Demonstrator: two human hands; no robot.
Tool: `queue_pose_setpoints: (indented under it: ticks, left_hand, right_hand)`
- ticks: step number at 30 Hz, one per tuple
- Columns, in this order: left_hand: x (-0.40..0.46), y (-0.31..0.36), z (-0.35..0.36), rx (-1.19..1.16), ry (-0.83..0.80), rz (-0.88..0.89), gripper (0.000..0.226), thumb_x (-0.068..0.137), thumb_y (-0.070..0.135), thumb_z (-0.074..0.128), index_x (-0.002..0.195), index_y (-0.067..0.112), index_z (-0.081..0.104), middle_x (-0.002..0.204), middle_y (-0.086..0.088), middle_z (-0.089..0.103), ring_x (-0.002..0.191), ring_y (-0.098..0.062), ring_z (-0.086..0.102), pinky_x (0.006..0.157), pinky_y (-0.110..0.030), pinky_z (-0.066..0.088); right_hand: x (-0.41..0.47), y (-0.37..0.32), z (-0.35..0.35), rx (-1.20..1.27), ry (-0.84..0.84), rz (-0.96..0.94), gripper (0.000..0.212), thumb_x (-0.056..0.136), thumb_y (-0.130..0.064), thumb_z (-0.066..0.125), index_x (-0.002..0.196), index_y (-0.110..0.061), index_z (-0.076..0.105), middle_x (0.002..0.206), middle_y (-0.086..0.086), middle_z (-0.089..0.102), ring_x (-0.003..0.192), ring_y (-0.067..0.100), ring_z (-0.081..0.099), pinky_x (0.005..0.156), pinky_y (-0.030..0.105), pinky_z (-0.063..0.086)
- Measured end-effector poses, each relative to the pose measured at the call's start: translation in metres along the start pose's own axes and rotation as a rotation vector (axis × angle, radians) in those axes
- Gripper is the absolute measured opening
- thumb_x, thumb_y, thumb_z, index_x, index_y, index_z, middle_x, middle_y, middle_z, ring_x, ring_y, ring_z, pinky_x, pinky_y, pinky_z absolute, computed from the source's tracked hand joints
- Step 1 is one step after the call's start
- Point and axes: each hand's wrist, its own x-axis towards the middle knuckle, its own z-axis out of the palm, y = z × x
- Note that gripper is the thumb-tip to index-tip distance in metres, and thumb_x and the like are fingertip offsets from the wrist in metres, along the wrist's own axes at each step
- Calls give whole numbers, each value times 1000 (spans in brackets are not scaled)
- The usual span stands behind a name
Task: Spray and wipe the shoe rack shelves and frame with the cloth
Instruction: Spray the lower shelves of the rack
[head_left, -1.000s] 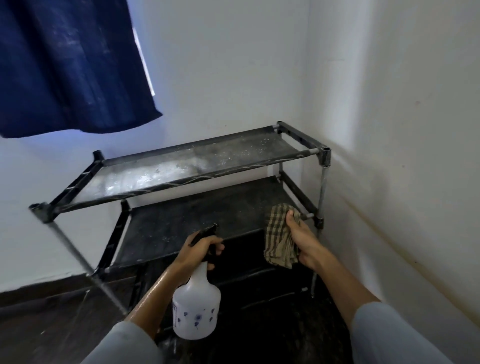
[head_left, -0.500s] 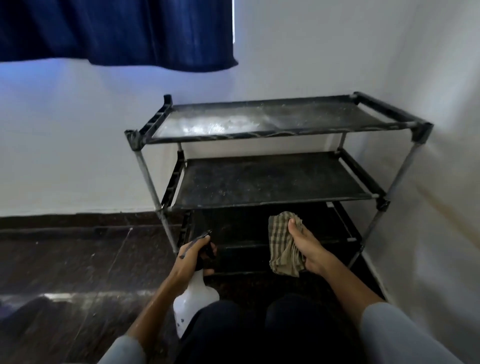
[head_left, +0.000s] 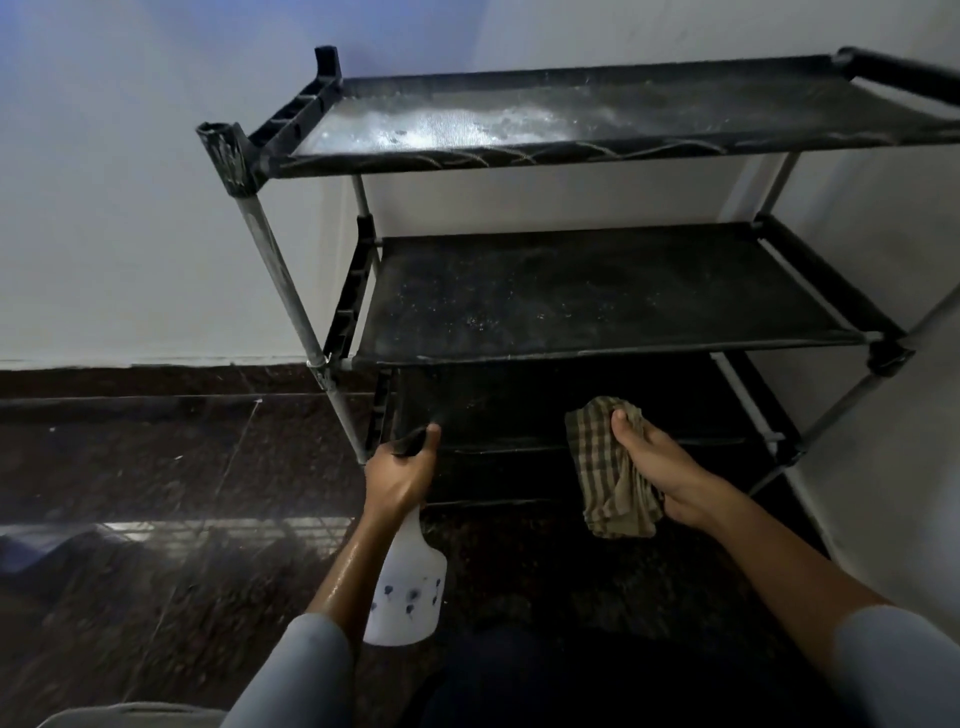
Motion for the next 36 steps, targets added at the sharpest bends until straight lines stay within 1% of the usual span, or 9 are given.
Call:
queue_pose_setpoints:
  ticks: [4, 8, 11, 15, 21, 23, 27, 32, 36]
  left_hand:
    - [11, -2, 1, 198, 174, -40, 49, 93, 52, 52, 68, 12, 59, 76, -8, 62, 87, -32, 62, 77, -34, 46]
    - [16, -4, 0, 259, 171, -113, 52, 93, 54, 50, 93, 4, 66, 101, -19, 66, 102, -36, 60, 85, -36, 45]
    - [13, -2, 1, 167, 68, -95, 42, 94, 49, 52, 91, 9, 64, 95, -13, 65, 96, -33, 62, 88, -39, 50]
    - [3, 5, 13, 122, 15, -51, 32, 94, 39, 56, 83, 11, 65, 83, -14, 68, 85, -32, 66, 84, -44, 56]
    - [-11, 21, 37, 104, 7, -55, 26, 93, 34, 58, 73, 17, 57, 77, -9, 65, 82, -29, 66, 83, -43, 57]
    - [-13, 24, 44, 116, -59, -80, 25, 94, 34, 56, 78, 15, 59, 76, -8, 63, 79, -25, 64, 81, -39, 55]
    - [-21, 37, 64, 30, -261, -90, 24, 97, 29, 53, 84, 10, 59, 72, -7, 57, 64, -17, 54, 60, -28, 48]
    - [-21, 49, 88, -26, -123, -110, 22, 95, 28, 57, 86, 8, 59, 69, -9, 56, 56, -17, 52, 51, -28, 44]
    - [-22, 54, 108, 41, -118, -94, 31, 94, 31, 59, 107, 3, 59, 76, -8, 59, 61, -15, 55, 52, -25, 44]
  right_hand:
    - [7, 3, 7, 18, -11, 3, 19, 89, -53, 48, 95, -38, 58, 101, -9, 64, 95, 9, 60, 76, 27, 48]
    - [8, 4, 13, 41, -25, -2, 18, 88, -55, 48, 93, -40, 58, 101, -9, 65, 94, 9, 61, 72, 26, 49]
    - [5, 4, 13, 62, -32, 3, 23, 89, -54, 49, 100, -37, 59, 103, -8, 65, 96, 10, 62, 74, 27, 51]
    - [-4, 8, 6, 82, -25, 8, 49, 88, -54, 50, 128, -26, 53, 119, -1, 61, 110, 17, 57, 96, 36, 46]
    - [-13, 10, -14, 128, 3, 6, 55, 87, -54, 51, 133, -23, 52, 129, 2, 58, 119, 20, 54, 105, 42, 41]
    - [-15, 12, -24, 147, 10, 10, 58, 86, -55, 51, 134, -23, 50, 130, 2, 57, 120, 20, 53, 106, 43, 40]
    - [-14, 17, -41, 208, 42, 1, 52, 86, -55, 52, 129, -24, 55, 126, 1, 60, 115, 19, 56, 102, 39, 44]
    - [-9, 25, -60, 270, 53, 0, 53, 86, -55, 52, 130, -25, 55, 125, -1, 61, 115, 18, 57, 100, 37, 45]
    - [-5, 32, -73, 311, 48, 4, 53, 86, -56, 51, 131, -27, 53, 127, -3, 59, 116, 16, 55, 96, 34, 48]
